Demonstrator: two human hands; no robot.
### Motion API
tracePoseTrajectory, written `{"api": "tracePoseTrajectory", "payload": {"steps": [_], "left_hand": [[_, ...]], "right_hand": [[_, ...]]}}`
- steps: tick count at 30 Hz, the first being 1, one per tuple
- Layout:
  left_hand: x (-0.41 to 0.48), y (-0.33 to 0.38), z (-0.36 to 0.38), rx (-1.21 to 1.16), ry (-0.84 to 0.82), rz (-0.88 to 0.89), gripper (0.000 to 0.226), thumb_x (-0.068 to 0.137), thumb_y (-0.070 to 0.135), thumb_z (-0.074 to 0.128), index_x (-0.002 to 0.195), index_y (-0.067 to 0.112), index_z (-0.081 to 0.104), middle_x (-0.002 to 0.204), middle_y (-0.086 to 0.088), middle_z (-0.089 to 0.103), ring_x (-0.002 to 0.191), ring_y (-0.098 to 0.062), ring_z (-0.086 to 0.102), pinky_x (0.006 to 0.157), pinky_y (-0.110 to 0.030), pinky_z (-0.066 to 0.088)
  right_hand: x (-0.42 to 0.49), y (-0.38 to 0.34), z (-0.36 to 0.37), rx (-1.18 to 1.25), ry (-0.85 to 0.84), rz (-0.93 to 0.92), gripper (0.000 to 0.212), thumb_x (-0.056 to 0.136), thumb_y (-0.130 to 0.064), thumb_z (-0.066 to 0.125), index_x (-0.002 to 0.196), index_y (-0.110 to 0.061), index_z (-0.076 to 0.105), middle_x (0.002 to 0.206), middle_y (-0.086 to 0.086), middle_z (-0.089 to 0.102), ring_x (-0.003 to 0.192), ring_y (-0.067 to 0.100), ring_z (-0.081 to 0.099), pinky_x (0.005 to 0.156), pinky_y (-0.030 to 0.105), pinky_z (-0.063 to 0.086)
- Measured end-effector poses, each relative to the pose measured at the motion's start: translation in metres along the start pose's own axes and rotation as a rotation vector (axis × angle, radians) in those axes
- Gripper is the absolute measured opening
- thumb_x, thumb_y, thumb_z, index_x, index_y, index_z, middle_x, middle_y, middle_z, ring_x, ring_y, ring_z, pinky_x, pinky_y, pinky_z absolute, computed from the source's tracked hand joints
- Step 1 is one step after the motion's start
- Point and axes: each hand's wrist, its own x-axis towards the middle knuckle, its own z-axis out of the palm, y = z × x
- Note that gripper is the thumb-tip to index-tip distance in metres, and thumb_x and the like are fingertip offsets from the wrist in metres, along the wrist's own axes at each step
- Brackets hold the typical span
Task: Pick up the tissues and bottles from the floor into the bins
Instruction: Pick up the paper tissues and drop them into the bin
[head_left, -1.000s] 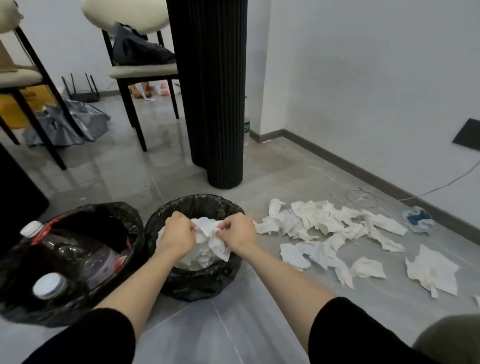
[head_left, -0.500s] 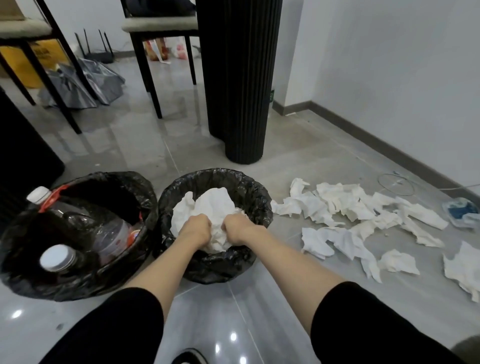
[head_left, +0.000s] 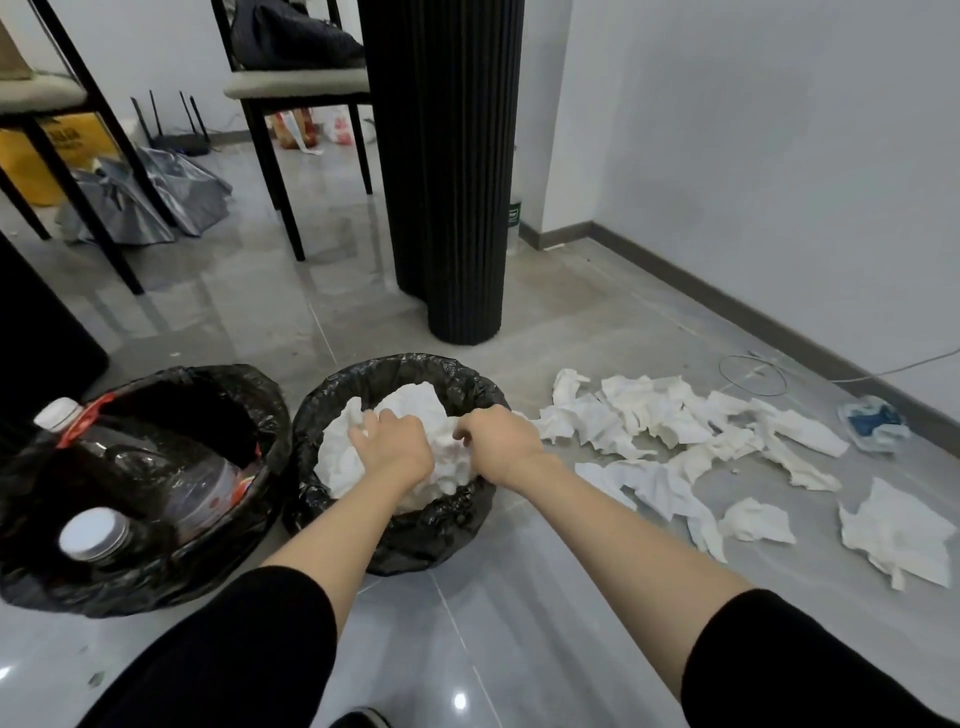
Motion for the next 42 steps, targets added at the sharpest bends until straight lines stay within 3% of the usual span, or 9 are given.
{"api": "tracePoseTrajectory", "payload": {"steps": [4, 9, 21, 27, 32, 37, 42], "left_hand": [[-0.018, 0.028, -0.024, -0.067, 0.077, 0.091, 0.032, 0.090, 0.014, 0.045, 0.121, 0.013, 0.053, 0.135, -0.010, 0.044, 0.129, -0.030, 0.032, 0.109, -0.041, 0.027], [-0.041, 0.069, -0.045, -0.211, 0.142, 0.228, 0.037, 0.088, 0.007, 0.044, 0.123, 0.011, 0.053, 0.132, -0.011, 0.048, 0.123, -0.031, 0.038, 0.093, -0.037, 0.038], [-0.099, 0.189, -0.033, -0.414, 0.044, 0.432, 0.042, 0.088, 0.004, 0.041, 0.129, 0.013, 0.050, 0.132, -0.010, 0.052, 0.119, -0.031, 0.050, 0.091, -0.038, 0.044], [-0.104, 0.219, -0.012, -0.363, 0.003, 0.524, 0.042, 0.089, 0.006, 0.039, 0.129, 0.013, 0.049, 0.133, -0.011, 0.052, 0.121, -0.032, 0.048, 0.093, -0.038, 0.043], [-0.082, 0.244, 0.006, -0.390, -0.069, 0.542, 0.037, 0.088, 0.005, 0.038, 0.120, 0.011, 0.055, 0.122, -0.011, 0.061, 0.113, -0.032, 0.055, 0.090, -0.038, 0.047], [-0.057, 0.263, 0.017, -0.415, -0.105, 0.541, 0.039, 0.093, 0.010, 0.037, 0.130, 0.010, 0.050, 0.132, -0.009, 0.055, 0.122, -0.028, 0.050, 0.094, -0.034, 0.043], [-0.031, 0.275, 0.032, -0.408, -0.169, 0.498, 0.040, 0.093, 0.012, 0.037, 0.132, 0.012, 0.048, 0.123, -0.008, 0.059, 0.117, -0.027, 0.053, 0.092, -0.035, 0.045]], "right_hand": [[-0.027, 0.037, -0.020, 0.166, 0.131, 0.101, 0.044, 0.085, -0.002, 0.044, 0.118, -0.023, 0.064, 0.121, 0.005, 0.065, 0.113, 0.026, 0.058, 0.089, 0.034, 0.050], [-0.062, 0.079, -0.031, 0.279, 0.196, 0.267, 0.044, 0.084, -0.002, 0.043, 0.117, -0.021, 0.064, 0.123, 0.002, 0.063, 0.114, 0.023, 0.057, 0.092, 0.035, 0.049], [-0.150, 0.171, -0.033, 0.414, 0.254, 0.602, 0.048, 0.080, 0.000, 0.043, 0.121, -0.018, 0.059, 0.128, 0.003, 0.058, 0.121, 0.021, 0.052, 0.094, 0.029, 0.046], [-0.163, 0.201, -0.025, 0.425, 0.313, 0.682, 0.048, 0.084, -0.001, 0.042, 0.125, -0.021, 0.057, 0.130, 0.001, 0.056, 0.122, 0.020, 0.051, 0.091, 0.030, 0.045], [-0.147, 0.223, -0.009, 0.447, 0.259, 0.730, 0.047, 0.086, -0.003, 0.044, 0.129, -0.019, 0.053, 0.131, 0.004, 0.055, 0.123, 0.022, 0.049, 0.096, 0.033, 0.044], [-0.124, 0.239, -0.001, 0.359, 0.259, 0.680, 0.048, 0.084, -0.001, 0.041, 0.127, -0.020, 0.054, 0.132, 0.003, 0.055, 0.123, 0.024, 0.048, 0.097, 0.038, 0.043], [-0.105, 0.258, 0.013, 0.369, 0.195, 0.740, 0.047, 0.085, -0.003, 0.043, 0.128, -0.020, 0.053, 0.133, 0.004, 0.053, 0.122, 0.025, 0.048, 0.097, 0.038, 0.043]]}}
